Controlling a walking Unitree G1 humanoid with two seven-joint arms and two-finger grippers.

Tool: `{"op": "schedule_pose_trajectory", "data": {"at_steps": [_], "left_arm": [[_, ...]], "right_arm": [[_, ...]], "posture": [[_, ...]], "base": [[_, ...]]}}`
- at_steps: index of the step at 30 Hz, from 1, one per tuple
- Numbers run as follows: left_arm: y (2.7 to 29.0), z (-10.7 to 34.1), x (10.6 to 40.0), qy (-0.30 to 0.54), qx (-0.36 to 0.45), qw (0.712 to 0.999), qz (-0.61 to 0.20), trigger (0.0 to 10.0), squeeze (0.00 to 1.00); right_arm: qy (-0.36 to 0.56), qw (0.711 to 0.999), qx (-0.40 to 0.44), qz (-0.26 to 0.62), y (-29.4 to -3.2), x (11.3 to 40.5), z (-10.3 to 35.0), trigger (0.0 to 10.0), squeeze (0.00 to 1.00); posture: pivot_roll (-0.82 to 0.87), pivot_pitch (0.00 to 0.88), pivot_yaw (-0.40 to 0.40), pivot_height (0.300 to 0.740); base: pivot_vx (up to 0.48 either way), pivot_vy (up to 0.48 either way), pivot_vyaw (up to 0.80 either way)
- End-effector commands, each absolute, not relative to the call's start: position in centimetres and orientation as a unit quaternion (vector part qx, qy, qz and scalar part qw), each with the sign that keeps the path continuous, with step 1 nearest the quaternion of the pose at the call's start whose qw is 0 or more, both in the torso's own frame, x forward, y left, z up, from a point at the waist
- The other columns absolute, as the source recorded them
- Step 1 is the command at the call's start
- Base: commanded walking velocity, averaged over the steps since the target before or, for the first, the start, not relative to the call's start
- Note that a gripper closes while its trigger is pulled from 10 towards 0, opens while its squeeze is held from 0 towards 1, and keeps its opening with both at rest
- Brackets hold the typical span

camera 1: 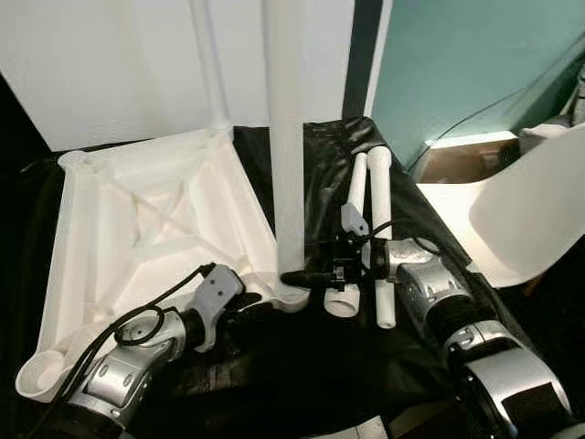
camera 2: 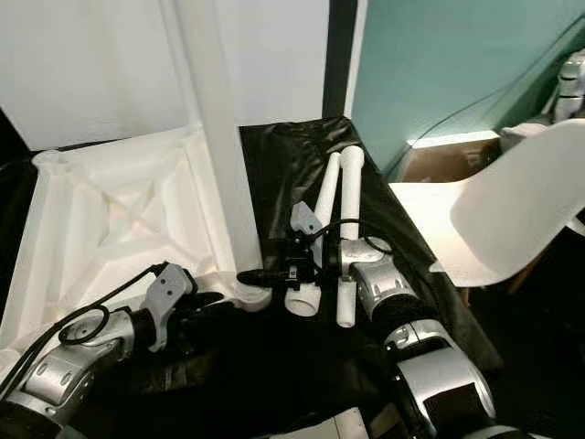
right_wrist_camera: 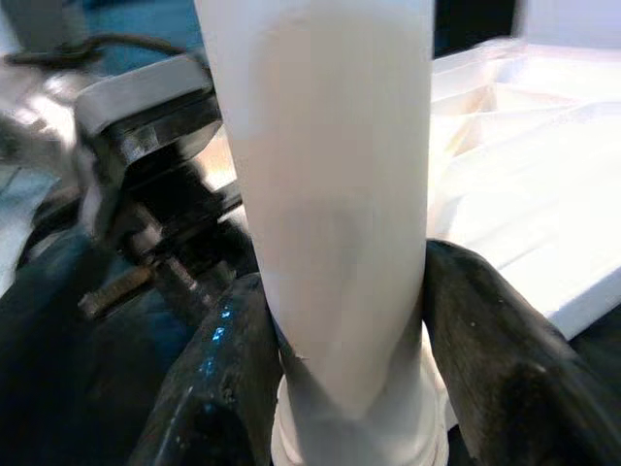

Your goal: Building children table

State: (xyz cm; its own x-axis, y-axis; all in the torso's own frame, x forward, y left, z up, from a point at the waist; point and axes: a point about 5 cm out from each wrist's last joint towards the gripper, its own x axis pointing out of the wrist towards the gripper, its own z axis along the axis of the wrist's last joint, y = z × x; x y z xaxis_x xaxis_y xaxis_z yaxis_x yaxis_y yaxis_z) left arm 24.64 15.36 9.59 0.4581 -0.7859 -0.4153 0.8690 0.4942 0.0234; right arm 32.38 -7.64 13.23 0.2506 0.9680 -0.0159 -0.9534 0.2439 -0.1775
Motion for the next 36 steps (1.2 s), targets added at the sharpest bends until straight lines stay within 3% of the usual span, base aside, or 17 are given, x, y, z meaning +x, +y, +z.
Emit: {"op": "schedule_pose_trajectory", "data": {"at_steps": [1, 3, 10, 15, 16, 18, 19, 23, 24, 25, 30, 33, 34, 35, 36], "left_arm": [[14.7, 7.5, 22.4, 0.234, 0.091, 0.789, -0.562, 10.0, 0.0], [14.7, 7.5, 22.4, 0.235, 0.09, 0.788, -0.562, 10.0, 0.0], [14.5, 7.4, 22.5, 0.235, 0.09, 0.784, -0.568, 10.0, 0.0], [14.5, 7.5, 22.5, 0.234, 0.091, 0.784, -0.568, 10.0, 0.0], [14.6, 7.5, 22.5, 0.234, 0.09, 0.784, -0.568, 10.0, 0.0], [14.6, 7.5, 22.5, 0.234, 0.09, 0.784, -0.568, 10.0, 0.0], [14.6, 7.4, 22.4, 0.235, 0.09, 0.784, -0.567, 10.0, 0.0], [14.6, 7.3, 22.2, 0.237, 0.088, 0.785, -0.566, 10.0, 0.0], [14.6, 7.3, 22.2, 0.237, 0.087, 0.785, -0.566, 10.0, 0.0], [14.6, 7.2, 22.2, 0.237, 0.086, 0.785, -0.566, 10.0, 0.0], [14.6, 7.2, 22.3, 0.237, 0.086, 0.785, -0.565, 10.0, 0.0], [14.6, 7.2, 22.4, 0.238, 0.088, 0.78, -0.572, 10.0, 0.0], [14.6, 7.2, 22.4, 0.238, 0.088, 0.78, -0.572, 10.0, 0.0], [14.5, 7.2, 22.5, 0.24, 0.092, 0.777, -0.575, 10.0, 0.0], [14.5, 7.2, 22.5, 0.24, 0.092, 0.777, -0.575, 10.0, 0.0]], "right_arm": [[-0.092, 0.85, -0.053, 0.517, -9.1, 33.7, 15.0, 0.0, 0.0], [-0.122, 0.899, -0.018, 0.42, -8.9, 32.6, 14.4, 0.0, 0.0], [-0.177, 0.943, -0.014, 0.28, -8.7, 30.9, 14.9, 0.0, 0.0], [-0.188, 0.957, -0.013, 0.223, -9.3, 30.9, 15.2, 0.0, 0.0], [-0.19, 0.959, -0.014, 0.209, -9.5, 30.9, 15.3, 3.5, 0.0], [-0.19, 0.959, -0.014, 0.209, -9.5, 30.9, 15.3, 3.5, 0.0], [-0.191, 0.959, -0.01, 0.21, -9.4, 30.8, 15.4, 10.0, 1.0], [-0.178, 0.957, -0.015, 0.23, -8.7, 30.6, 15.3, 10.0, 1.0], [-0.17, 0.954, -0.016, 0.246, -8.5, 30.6, 15.2, 10.0, 0.94], [-0.158, 0.951, -0.014, 0.264, -8.2, 30.6, 15.0, 10.0, 0.0], [-0.13, 0.937, 0.004, 0.323, -7.6, 30.8, 14.5, 10.0, 0.0], [-0.092, 0.869, -0.007, 0.486, -8.1, 31.5, 14.6, 10.0, 0.0], [-0.092, 0.869, -0.007, 0.486, -8.1, 31.5, 14.6, 10.0, 0.0], [-0.073, 0.834, -0.037, 0.546, -9.0, 31.9, 14.9, 10.0, 0.0], [-0.073, 0.834, -0.037, 0.546, -9.0, 31.9, 14.9, 10.0, 0.0]], "posture": [[0.07, 0.0, -0.007, 0.74], [0.06, 0.0, -0.005, 0.74], [0.06, 0.0, -0.001, 0.74], [0.07, 0.0, -0.005, 0.74], [0.07, 0.0, -0.006, 0.74], [0.07, 0.0, -0.006, 0.74], [0.07, 0.0, -0.009, 0.74], [0.07, 0.0, -0.011, 0.74], [0.07, 0.0, -0.012, 0.74], [0.07, 0.0, -0.013, 0.74], [0.06, 0.0, -0.011, 0.74], [0.05, 0.0, 0.001, 0.74], [0.05, 0.0, 0.001, 0.74], [0.05, 0.0, 0.001, 0.74], [0.05, 0.0, 0.001, 0.74]], "base": [[0.0, 0.0, 0.0], [0.0, 0.0, 0.0], [0.0, 0.0, 0.0], [0.0, 0.0, 0.0], [0.0, 0.0, 0.0], [0.0, 0.0, 0.0], [0.0, 0.0, 0.0], [0.0, 0.0, 0.0], [0.0, 0.0, 0.0], [0.0, 0.0, 0.0], [0.0, 0.0, 0.0], [0.0, 0.0, 0.0], [0.0, 0.0, 0.0], [0.0, 0.0, 0.0], [0.0, 0.0, 0.0]]}}
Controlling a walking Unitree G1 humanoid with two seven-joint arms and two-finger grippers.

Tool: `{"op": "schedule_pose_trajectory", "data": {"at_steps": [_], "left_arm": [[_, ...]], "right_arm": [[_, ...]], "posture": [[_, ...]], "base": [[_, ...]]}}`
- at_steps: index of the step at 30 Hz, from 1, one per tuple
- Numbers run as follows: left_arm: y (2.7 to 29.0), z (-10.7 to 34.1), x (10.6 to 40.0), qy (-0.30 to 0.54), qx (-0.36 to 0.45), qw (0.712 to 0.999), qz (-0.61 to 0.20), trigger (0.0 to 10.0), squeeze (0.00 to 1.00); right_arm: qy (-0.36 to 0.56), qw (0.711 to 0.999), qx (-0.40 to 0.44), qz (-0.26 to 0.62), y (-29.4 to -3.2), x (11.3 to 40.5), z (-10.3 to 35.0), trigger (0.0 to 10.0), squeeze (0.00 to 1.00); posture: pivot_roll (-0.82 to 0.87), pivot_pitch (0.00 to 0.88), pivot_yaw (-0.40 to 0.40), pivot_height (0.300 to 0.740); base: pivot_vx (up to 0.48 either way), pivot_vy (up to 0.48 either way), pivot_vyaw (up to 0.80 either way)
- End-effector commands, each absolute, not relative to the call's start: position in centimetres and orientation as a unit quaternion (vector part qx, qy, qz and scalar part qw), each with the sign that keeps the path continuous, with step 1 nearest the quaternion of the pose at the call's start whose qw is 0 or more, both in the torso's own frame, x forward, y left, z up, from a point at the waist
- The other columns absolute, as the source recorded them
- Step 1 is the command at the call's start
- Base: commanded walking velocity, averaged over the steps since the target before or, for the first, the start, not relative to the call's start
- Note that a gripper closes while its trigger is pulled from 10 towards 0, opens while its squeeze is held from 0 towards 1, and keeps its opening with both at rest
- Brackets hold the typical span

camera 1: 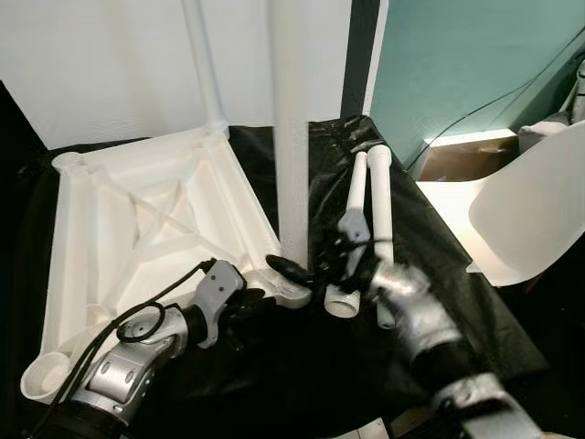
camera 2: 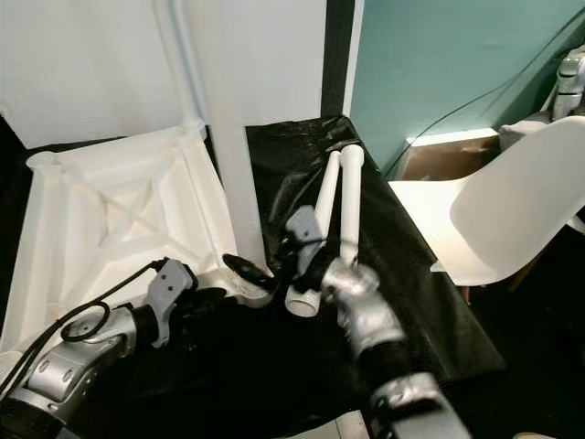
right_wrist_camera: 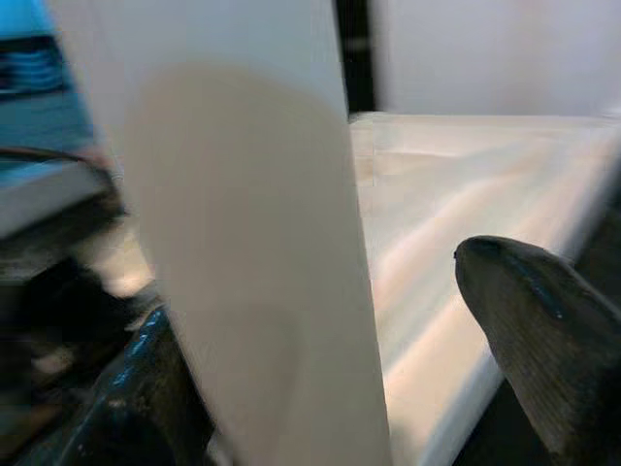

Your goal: Building children table

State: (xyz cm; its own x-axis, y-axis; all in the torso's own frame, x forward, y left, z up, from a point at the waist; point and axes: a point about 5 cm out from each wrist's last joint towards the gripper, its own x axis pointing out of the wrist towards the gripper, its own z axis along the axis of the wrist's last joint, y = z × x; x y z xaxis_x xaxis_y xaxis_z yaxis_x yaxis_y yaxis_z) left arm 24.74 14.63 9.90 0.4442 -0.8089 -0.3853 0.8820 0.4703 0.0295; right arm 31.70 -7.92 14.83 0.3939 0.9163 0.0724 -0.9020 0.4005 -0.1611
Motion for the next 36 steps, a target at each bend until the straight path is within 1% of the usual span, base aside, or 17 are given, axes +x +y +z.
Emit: {"op": "schedule_pose_trajectory", "data": {"at_steps": [1, 8, 9, 12, 13, 14, 17, 20, 26, 28, 29, 30, 31, 32, 33, 34, 36], "left_arm": [[14.6, 7.3, 22.5, 0.239, 0.094, 0.776, -0.575, 10.0, 0.0], [14.6, 7.3, 22.4, 0.238, 0.094, 0.777, -0.575, 10.0, 0.0], [14.6, 7.2, 22.3, 0.239, 0.094, 0.778, -0.573, 10.0, 0.0], [14.6, 7.2, 22.3, 0.239, 0.094, 0.778, -0.573, 10.0, 0.0], [14.7, 7.2, 22.2, 0.24, 0.094, 0.778, -0.572, 10.0, 0.0], [14.7, 7.2, 22.2, 0.24, 0.094, 0.779, -0.572, 10.0, 0.0], [14.7, 7.2, 22.2, 0.239, 0.094, 0.779, -0.572, 10.0, 0.0], [14.7, 7.2, 22.2, 0.239, 0.095, 0.779, -0.573, 10.0, 0.0], [14.6, 7.3, 22.3, 0.238, 0.096, 0.778, -0.573, 10.0, 0.0], [14.6, 7.3, 22.3, 0.238, 0.096, 0.778, -0.573, 10.0, 0.0], [14.6, 7.3, 22.3, 0.238, 0.096, 0.778, -0.573, 10.0, 0.0], [14.6, 7.3, 22.3, 0.237, 0.096, 0.778, -0.573, 10.0, 0.0], [14.6, 7.3, 22.2, 0.237, 0.096, 0.779, -0.573, 10.0, 0.0], [14.6, 7.3, 22.2, 0.237, 0.096, 0.779, -0.573, 10.0, 0.0], [14.6, 7.3, 22.2, 0.237, 0.095, 0.779, -0.573, 10.0, 0.0], [14.6, 7.3, 22.1, 0.237, 0.095, 0.779, -0.573, 10.0, 0.0], [14.6, 7.3, 22.1, 0.237, 0.095, 0.779, -0.573, 10.0, 0.0]], "right_arm": [[-0.06, 0.814, -0.069, 0.574, -9.6, 32.3, 15.2, 10.0, 0.0], [-0.042, 0.792, -0.104, 0.6, -10.2, 33.1, 15.8, 10.0, 0.0], [-0.035, 0.777, -0.114, 0.618, -10.2, 33.2, 16.0, 9.8, 0.0], [-0.035, 0.777, -0.114, 0.618, -10.2, 33.2, 16.0, 9.8, 0.0], [-0.03, 0.768, -0.117, 0.629, -10.1, 33.2, 16.0, 4.4, 0.0], [-0.024, 0.758, -0.12, 0.64, -10.2, 33.3, 15.9, 0.0, 0.0], [-0.015, 0.744, -0.13, 0.655, -10.5, 33.5, 15.8, 0.0, 0.0], [-0.011, 0.74, -0.133, 0.659, -10.7, 33.7, 15.9, 0.0, 0.0], [-0.01, 0.746, -0.131, 0.653, -10.9, 34.2, 16.3, 0.0, 0.0], [-0.019, 0.763, -0.11, 0.636, -10.9, 34.2, 16.2, 0.0, 0.0], [-0.019, 0.763, -0.11, 0.636, -10.9, 34.2, 16.2, 0.0, 0.0], [-0.038, 0.781, -0.094, 0.617, -10.6, 34.1, 16.1, 0.0, 0.0], [-0.067, 0.811, -0.082, 0.575, -10.0, 33.9, 15.9, 0.0, 0.0], [-0.067, 0.811, -0.082, 0.575, -10.0, 33.9, 15.9, 0.0, 0.0], [-0.087, 0.831, -0.074, 0.545, -9.7, 33.8, 15.9, 0.0, 0.0], [-0.113, 0.865, -0.06, 0.486, -9.5, 33.4, 15.5, 0.0, 0.0], [-0.113, 0.865, -0.06, 0.486, -9.5, 33.4, 15.5, 0.0, 0.0]], "posture": [[0.05, 0.0, 0.0, 0.74], [0.07, 0.0, -0.005, 0.74], [0.07, 0.0, -0.006, 0.74], [0.07, 0.0, -0.006, 0.74], [0.07, 0.0, -0.007, 0.74], [0.07, 0.0, -0.007, 0.74], [0.07, 0.0, -0.005, 0.74], [0.07, 0.0, -0.006, 0.74], [0.07, 0.0, -0.005, 0.74], [0.07, 0.0, -0.01, 0.74], [0.07, 0.0, -0.01, 0.74], [0.07, 0.0, -0.01, 0.74], [0.07, 0.0, -0.01, 0.74], [0.07, 0.0, -0.01, 0.74], [0.07, 0.0, -0.01, 0.74], [0.07, 0.0, -0.01, 0.74], [0.07, 0.0, -0.01, 0.74]], "base": [[0.0, 0.0, 0.0], [0.0, 0.0, 0.0], [0.0, 0.0, 0.0], [0.0, 0.0, 0.0], [0.0, 0.0, 0.0], [0.0, 0.0, 0.0], [0.0, 0.0, 0.0], [0.0, 0.0, 0.0], [0.0, 0.0, 0.0], [0.0, 0.0, 0.0], [0.0, 0.0, 0.0], [0.0, 0.0, 0.0], [0.0, 0.0, 0.0], [0.0, 0.0, 0.0], [0.0, 0.0, 0.0], [0.0, 0.0, 0.0], [0.0, 0.0, 0.0]]}}
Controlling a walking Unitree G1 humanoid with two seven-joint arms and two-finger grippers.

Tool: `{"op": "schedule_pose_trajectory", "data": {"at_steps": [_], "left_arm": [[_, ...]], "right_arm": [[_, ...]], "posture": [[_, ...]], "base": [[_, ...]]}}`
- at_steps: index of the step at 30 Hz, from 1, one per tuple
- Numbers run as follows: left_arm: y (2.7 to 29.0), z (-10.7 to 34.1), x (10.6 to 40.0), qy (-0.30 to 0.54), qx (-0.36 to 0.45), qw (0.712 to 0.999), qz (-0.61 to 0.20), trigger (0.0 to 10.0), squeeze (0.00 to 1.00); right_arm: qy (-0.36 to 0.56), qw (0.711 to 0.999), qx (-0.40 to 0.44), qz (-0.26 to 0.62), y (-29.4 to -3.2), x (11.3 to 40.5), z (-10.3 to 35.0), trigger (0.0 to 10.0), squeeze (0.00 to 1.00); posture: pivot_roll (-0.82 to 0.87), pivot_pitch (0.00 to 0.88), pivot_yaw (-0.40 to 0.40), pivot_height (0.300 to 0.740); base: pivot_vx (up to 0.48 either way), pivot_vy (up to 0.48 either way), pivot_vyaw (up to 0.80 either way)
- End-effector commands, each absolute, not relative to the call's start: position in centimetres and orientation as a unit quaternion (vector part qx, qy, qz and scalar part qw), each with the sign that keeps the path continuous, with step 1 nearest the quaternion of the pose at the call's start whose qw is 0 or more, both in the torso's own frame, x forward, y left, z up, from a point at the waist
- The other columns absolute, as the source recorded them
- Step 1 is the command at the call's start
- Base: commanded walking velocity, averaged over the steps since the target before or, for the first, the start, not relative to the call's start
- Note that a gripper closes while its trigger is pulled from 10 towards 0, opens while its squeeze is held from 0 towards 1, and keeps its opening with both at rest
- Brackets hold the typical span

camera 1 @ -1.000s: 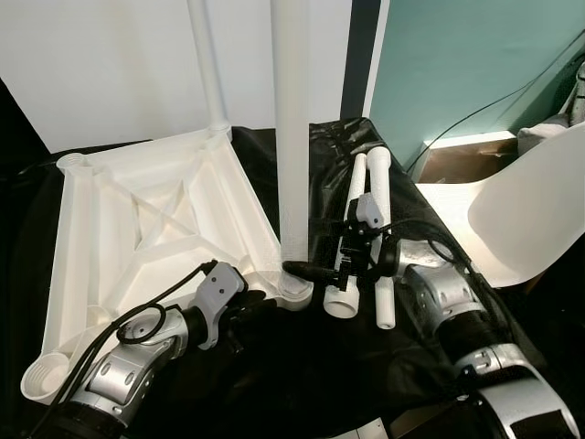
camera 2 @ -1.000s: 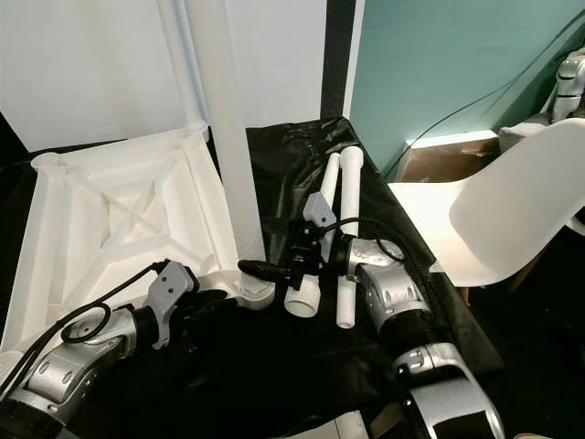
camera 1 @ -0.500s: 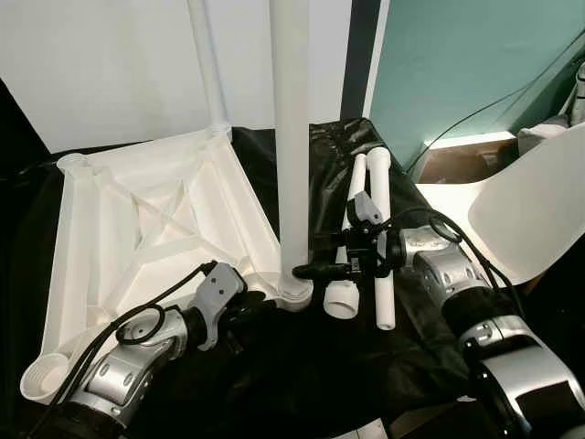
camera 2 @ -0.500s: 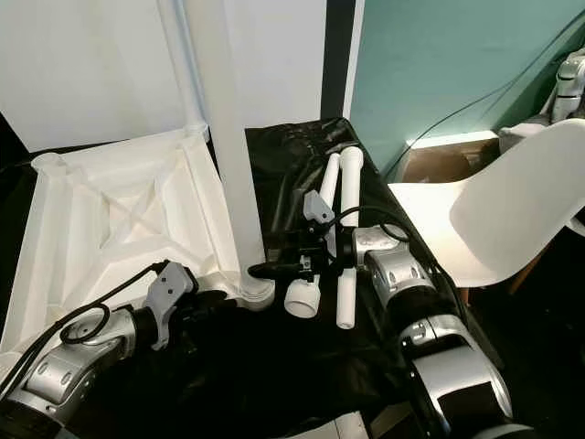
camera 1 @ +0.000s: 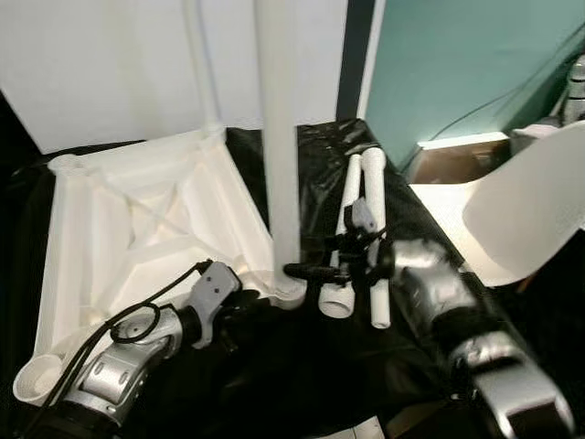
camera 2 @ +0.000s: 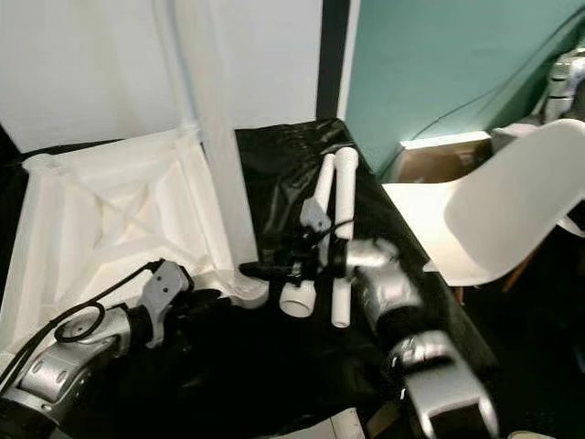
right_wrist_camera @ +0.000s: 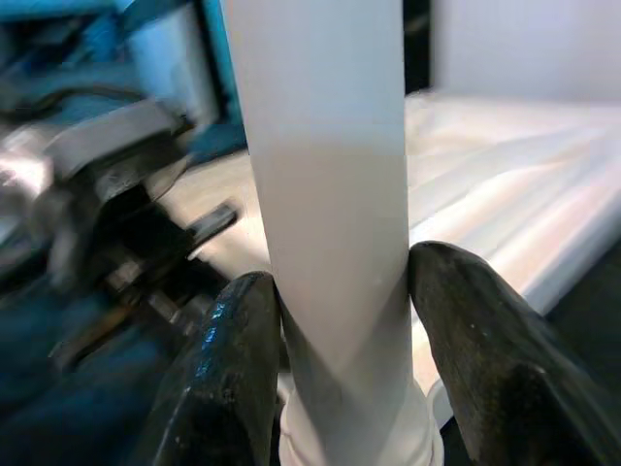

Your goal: Building children table

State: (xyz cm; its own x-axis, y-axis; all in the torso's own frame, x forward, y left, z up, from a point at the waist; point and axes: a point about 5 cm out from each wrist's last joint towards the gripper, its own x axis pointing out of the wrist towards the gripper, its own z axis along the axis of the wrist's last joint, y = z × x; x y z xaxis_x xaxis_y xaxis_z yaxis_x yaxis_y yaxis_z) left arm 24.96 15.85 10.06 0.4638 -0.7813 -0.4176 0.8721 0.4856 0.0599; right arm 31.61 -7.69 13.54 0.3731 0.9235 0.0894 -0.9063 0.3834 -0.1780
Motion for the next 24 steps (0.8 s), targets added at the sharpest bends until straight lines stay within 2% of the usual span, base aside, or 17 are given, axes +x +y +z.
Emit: {"op": "schedule_pose_trajectory", "data": {"at_steps": [1, 2, 4, 7, 13, 19, 20, 21, 22, 23, 24], "left_arm": [[14.6, 7.3, 22.0, 0.238, 0.094, 0.778, -0.573, 10.0, 0.0], [14.6, 7.3, 22.0, 0.238, 0.094, 0.778, -0.573, 10.0, 0.0], [14.8, 7.3, 21.9, 0.239, 0.094, 0.777, -0.574, 10.0, 0.0], [14.9, 7.3, 21.8, 0.243, 0.096, 0.775, -0.575, 10.0, 0.0], [15.0, 7.3, 21.9, 0.244, 0.097, 0.774, -0.576, 10.0, 0.0], [15.1, 7.2, 21.8, 0.246, 0.097, 0.775, -0.574, 10.0, 0.0], [15.1, 7.2, 21.8, 0.247, 0.096, 0.775, -0.574, 10.0, 0.0], [15.1, 7.2, 21.8, 0.247, 0.096, 0.775, -0.574, 10.0, 0.0], [15.0, 7.1, 21.7, 0.247, 0.095, 0.775, -0.574, 10.0, 0.0], [15.0, 7.1, 21.7, 0.247, 0.095, 0.775, -0.574, 10.0, 0.0], [15.0, 7.1, 21.7, 0.247, 0.095, 0.775, -0.574, 10.0, 0.0]], "right_arm": [[-0.127, 0.893, -0.046, 0.43, -9.6, 32.8, 15.0, 0.0, 0.0], [-0.127, 0.893, -0.046, 0.43, -9.6, 32.8, 15.0, 0.0, 0.0], [-0.142, 0.933, -0.021, 0.33, -10.1, 31.6, 14.2, 0.0, 0.0], [-0.157, 0.957, -0.005, 0.246, -10.7, 31.1, 14.4, 0.0, 0.0], [-0.182, 0.967, -0.007, 0.178, -11.0, 30.9, 15.1, 0.0, 0.0], [-0.18, 0.97, -0.012, 0.165, -10.6, 30.7, 15.1, 0.0, 0.0], [-0.175, 0.97, -0.016, 0.166, -10.3, 30.5, 15.0, 4.7, 0.0], [-0.175, 0.97, -0.016, 0.166, -10.3, 30.5, 15.0, 4.7, 0.0], [-0.163, 0.97, -0.025, 0.181, -9.6, 30.3, 14.8, 10.0, 0.41], [-0.163, 0.97, -0.025, 0.181, -9.6, 30.3, 14.8, 10.0, 0.41], [-0.157, 0.969, -0.029, 0.187, -9.3, 30.2, 14.7, 10.0, 0.0]], "posture": [[0.07, 0.0, -0.009, 0.74], [0.07, 0.0, -0.009, 0.74], [0.07, 0.0, -0.002, 0.74], [0.07, 0.0, 0.001, 0.74], [0.08, 0.0, 0.002, 0.74], [0.09, 0.0, 0.0, 0.74], [0.08, 0.0, 0.0, 0.74], [0.08, 0.0, 0.0, 0.74], [0.08, 0.0, -0.003, 0.74], [0.08, 0.0, -0.003, 0.74], [0.08, 0.0, -0.003, 0.74]], "base": [[0.0, 0.0, 0.0], [0.0, 0.0, 0.0], [0.0, 0.0, 0.0], [0.0, 0.0, 0.0], [0.0, 0.0, 0.0], [0.0, 0.0, 0.0], [0.0, 0.0, 0.0], [0.0, 0.0, 0.0], [0.0, 0.0, 0.0], [0.0, 0.0, 0.0], [0.0, 0.0, 0.0]]}}
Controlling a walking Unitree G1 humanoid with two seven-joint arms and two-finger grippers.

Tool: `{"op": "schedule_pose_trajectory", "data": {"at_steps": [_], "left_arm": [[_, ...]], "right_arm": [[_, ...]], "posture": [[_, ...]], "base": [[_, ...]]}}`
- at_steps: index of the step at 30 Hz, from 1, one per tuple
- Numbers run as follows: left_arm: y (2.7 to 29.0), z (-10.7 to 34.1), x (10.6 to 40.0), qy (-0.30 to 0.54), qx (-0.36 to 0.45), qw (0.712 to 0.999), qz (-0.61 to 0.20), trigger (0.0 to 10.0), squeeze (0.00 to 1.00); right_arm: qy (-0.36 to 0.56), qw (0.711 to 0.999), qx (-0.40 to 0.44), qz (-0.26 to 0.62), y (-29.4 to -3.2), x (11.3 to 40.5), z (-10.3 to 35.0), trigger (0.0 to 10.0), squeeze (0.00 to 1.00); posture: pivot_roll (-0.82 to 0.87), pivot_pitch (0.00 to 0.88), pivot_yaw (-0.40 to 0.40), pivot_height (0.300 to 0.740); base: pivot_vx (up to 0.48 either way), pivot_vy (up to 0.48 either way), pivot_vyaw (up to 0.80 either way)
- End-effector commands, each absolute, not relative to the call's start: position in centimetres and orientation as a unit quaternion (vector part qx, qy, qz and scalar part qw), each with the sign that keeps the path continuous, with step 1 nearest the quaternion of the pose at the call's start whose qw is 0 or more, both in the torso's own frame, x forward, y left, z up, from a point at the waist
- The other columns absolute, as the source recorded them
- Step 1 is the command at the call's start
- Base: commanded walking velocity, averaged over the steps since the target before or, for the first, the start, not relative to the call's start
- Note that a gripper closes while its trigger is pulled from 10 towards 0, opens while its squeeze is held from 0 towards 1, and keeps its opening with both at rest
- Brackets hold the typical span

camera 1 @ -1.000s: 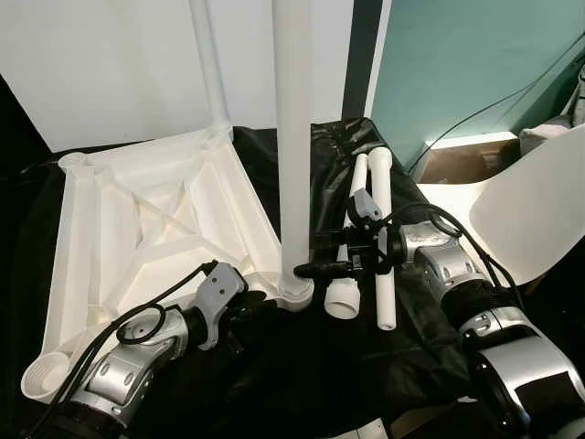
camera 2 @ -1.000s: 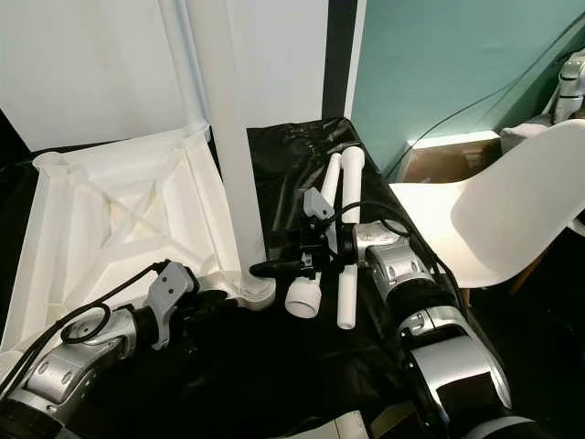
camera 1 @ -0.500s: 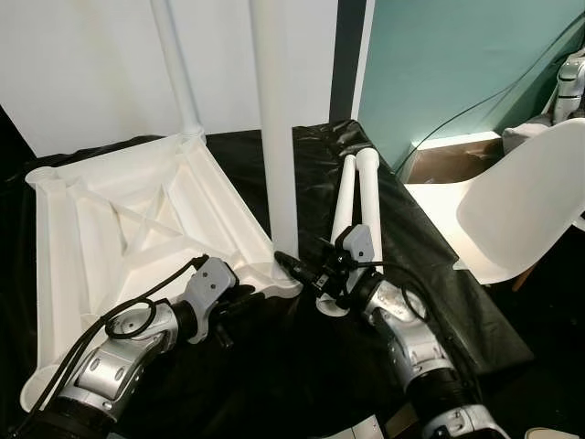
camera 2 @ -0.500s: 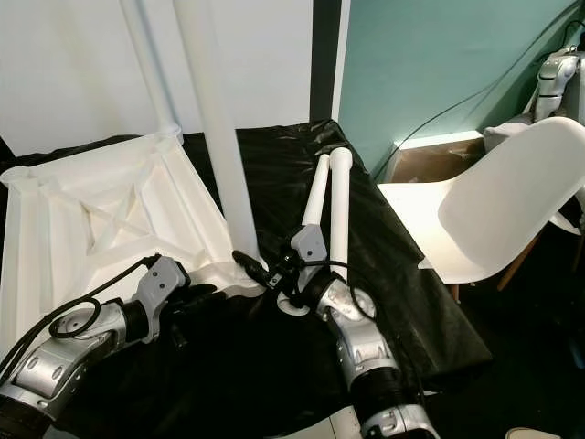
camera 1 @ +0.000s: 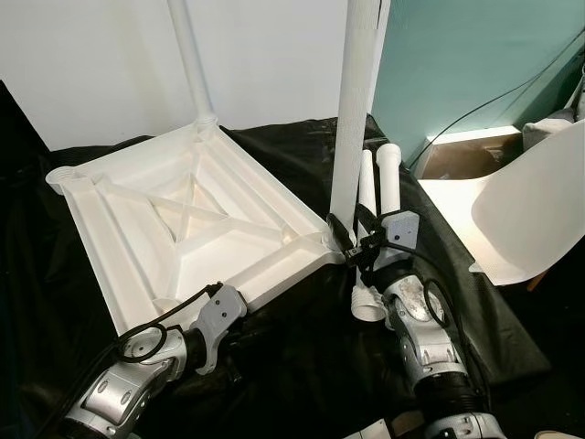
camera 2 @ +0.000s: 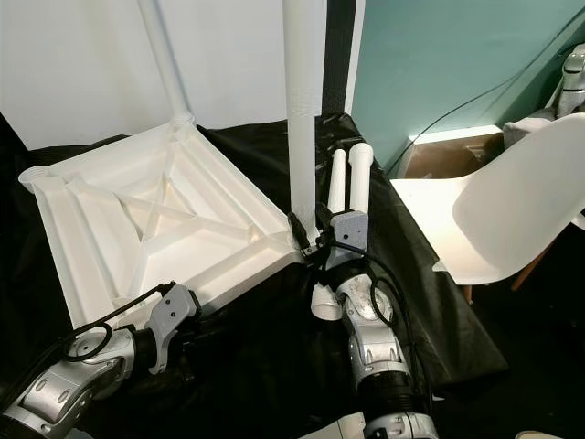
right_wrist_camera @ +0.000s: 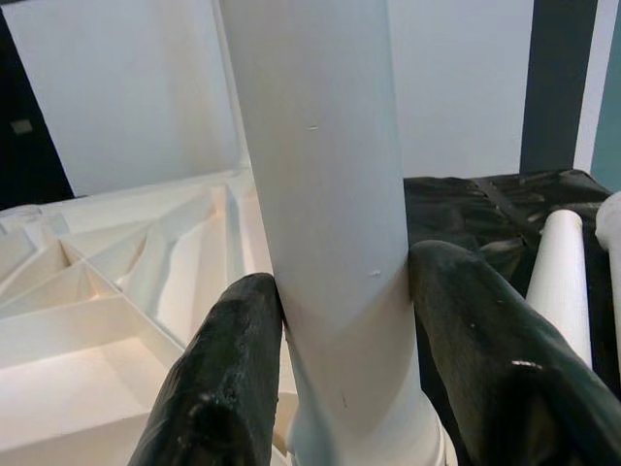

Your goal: Building children table

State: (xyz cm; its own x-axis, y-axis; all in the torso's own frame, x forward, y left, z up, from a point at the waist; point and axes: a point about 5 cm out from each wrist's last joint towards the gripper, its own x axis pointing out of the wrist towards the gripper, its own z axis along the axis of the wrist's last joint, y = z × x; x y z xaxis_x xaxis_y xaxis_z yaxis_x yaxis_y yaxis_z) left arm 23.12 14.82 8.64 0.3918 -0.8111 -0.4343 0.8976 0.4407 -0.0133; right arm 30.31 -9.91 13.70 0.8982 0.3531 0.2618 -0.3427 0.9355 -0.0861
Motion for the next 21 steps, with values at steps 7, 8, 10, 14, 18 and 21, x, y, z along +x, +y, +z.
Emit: {"op": "schedule_pose_trajectory", "data": {"at_steps": [7, 8, 10, 14, 18, 21], "left_arm": [[13.9, 9.1, 22.6, 0.191, 0.04, 0.793, -0.577, 10.0, 0.32], [13.9, 9.1, 22.6, 0.191, 0.04, 0.793, -0.577, 10.0, 0.32], [13.8, 9.4, 22.6, 0.185, 0.033, 0.793, -0.579, 10.0, 1.0], [13.1, 13.3, 22.8, 0.088, -0.005, 0.791, -0.605, 10.0, 1.0], [13.0, 14.7, 23.3, 0.056, -0.008, 0.796, -0.603, 10.0, 0.0], [13.2, 15.0, 24.1, 0.046, -0.004, 0.807, -0.589, 10.0, 0.0]], "right_arm": [[-0.115, 0.962, -0.026, 0.247, -7.8, 30.3, 13.8, 10.0, 0.0], [-0.115, 0.962, -0.026, 0.247, -7.8, 30.3, 13.8, 10.0, 0.0], [-0.113, 0.962, -0.027, 0.248, -7.8, 30.2, 13.7, 10.0, 0.0], [-0.093, 0.961, -0.031, 0.258, -8.0, 30.2, 13.2, 10.0, 0.0], [-0.071, 0.956, -0.032, 0.282, -7.8, 30.1, 12.7, 10.0, 0.0], [-0.047, 0.948, -0.033, 0.314, -7.4, 29.9, 12.2, 10.0, 0.0]], "posture": [[0.06, 0.0, -0.007, 0.74], [0.06, 0.0, -0.007, 0.74], [0.06, 0.0, -0.007, 0.74], [0.06, 0.0, -0.002, 0.74], [0.06, 0.0, 0.003, 0.74], [0.05, 0.0, 0.007, 0.74]], "base": [[0.0, 0.0, 0.0], [0.0, 0.0, 0.0], [0.0, 0.0, 0.0], [0.0, 0.0, 0.0], [0.0, 0.0, 0.0], [0.0, 0.0, 0.0]]}}
